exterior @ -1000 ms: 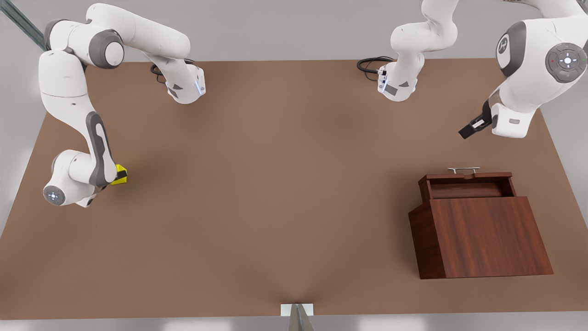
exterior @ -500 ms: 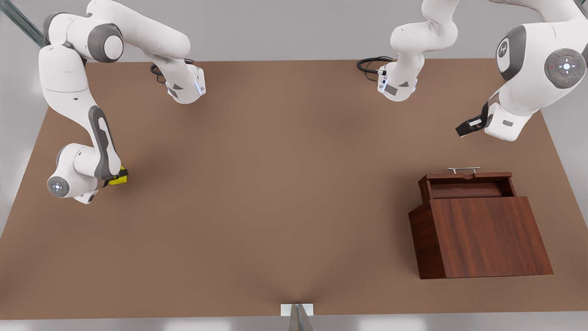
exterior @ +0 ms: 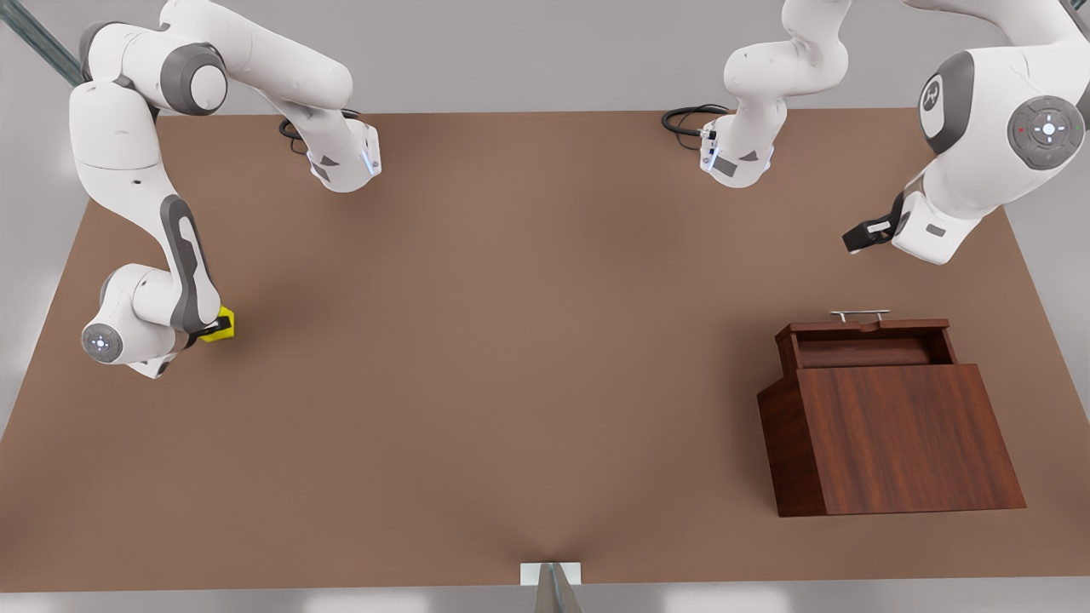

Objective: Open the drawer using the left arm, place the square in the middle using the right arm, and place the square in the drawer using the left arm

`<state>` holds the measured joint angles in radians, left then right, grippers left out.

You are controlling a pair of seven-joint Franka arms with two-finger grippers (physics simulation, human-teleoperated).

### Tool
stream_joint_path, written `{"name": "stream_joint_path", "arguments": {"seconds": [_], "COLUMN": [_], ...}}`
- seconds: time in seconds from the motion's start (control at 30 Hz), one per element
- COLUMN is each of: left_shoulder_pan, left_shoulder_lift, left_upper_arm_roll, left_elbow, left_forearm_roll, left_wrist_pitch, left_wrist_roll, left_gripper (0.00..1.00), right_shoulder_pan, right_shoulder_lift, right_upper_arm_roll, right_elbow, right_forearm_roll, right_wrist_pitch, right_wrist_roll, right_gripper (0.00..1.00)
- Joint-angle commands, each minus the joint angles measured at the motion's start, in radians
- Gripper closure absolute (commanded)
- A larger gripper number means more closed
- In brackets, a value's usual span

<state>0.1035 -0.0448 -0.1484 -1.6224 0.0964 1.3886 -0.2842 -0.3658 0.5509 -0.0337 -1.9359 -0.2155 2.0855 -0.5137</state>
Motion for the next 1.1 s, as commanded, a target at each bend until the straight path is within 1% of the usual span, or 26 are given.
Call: {"name": "stream_joint_path", "arguments": {"seconds": [0.0,0.17,0.23,0.3,0.33,0.4,0.43,0.53,0.67,0.7,0.73,0.83,0.93,0.97,1.07], "left_shoulder_pan": [-0.001,-0.001,-0.001,-0.001,-0.001,-0.001,-0.001,-0.001,-0.001,-0.001,-0.001,-0.001,-0.001,-0.001,-0.001], "left_shoulder_lift": [-0.001,0.002,0.002,-0.001,-0.009,-0.017,-0.015,-0.017,-0.018,-0.018,-0.018,-0.017,-0.018,-0.018,-0.018], "left_upper_arm_roll": [0.001,0.0,-0.002,-0.003,-0.005,-0.005,-0.005,-0.005,-0.006,-0.006,-0.006,-0.006,-0.006,-0.006,-0.006], "left_elbow": [0.003,0.019,0.019,0.019,0.019,0.01,0.009,0.006,-0.005,-0.007,-0.007,-0.007,-0.007,-0.007,-0.007], "left_forearm_roll": [0.0,0.0,-0.001,-0.015,-0.018,-0.021,-0.029,-0.041,-0.041,-0.041,-0.041,-0.041,-0.041,-0.041,-0.041], "left_wrist_pitch": [0.0,0.0,0.0,0.003,0.006,0.003,0.003,-0.007,-0.01,-0.01,-0.01,-0.013,-0.013,-0.013,-0.013], "left_wrist_roll": [0.062,0.059,0.056,0.054,0.051,0.083,0.089,0.207,0.209,0.208,0.206,0.2,0.208,0.208,0.208], "left_gripper": [0.0,0.0,0.0,0.0,0.0,0.0,0.0,0.0,0.0,0.0,0.0,0.0,0.0,0.0,0.0], "right_shoulder_pan": [0.002,0.011,0.021,0.065,0.065,0.139,0.146,0.159,0.375,0.401,0.465,0.602,0.723,0.777,0.892], "right_shoulder_lift": [-0.005,-0.017,-0.043,-0.072,-0.071,-0.068,-0.068,-0.054,-0.054,-0.052,-0.045,0.029,0.084,0.138,0.222], "right_upper_arm_roll": [0.0,0.0,0.02,0.029,0.057,0.074,0.104,0.262,0.268,0.268,0.27,0.276,0.276,0.276,0.268], "right_elbow": [0.003,0.014,0.026,0.04,0.087,0.178,0.207,0.288,0.347,0.353,0.373,0.488,0.577,0.667,0.758], "right_forearm_roll": [-0.002,-0.001,0.002,0.015,0.048,0.053,0.053,0.051,0.054,0.082,0.099,0.136,0.15,0.15,0.145], "right_wrist_pitch": [-0.03,-0.07,-0.111,-0.159,-0.218,-0.292,-0.301,-0.303,-0.352,-0.354,-0.352,-0.354,-0.361,-0.384,-0.377], "right_wrist_roll": [0.006,0.015,0.08,0.165,0.178,0.254,0.259,0.322,0.489,0.563,0.618,0.774,0.863,0.914,1.044], "right_gripper": [0.32,0.33,0.33,0.33,0.33,0.33,0.33,0.32,0.32,0.32,0.32,0.32,0.32,0.33,0.33]}}
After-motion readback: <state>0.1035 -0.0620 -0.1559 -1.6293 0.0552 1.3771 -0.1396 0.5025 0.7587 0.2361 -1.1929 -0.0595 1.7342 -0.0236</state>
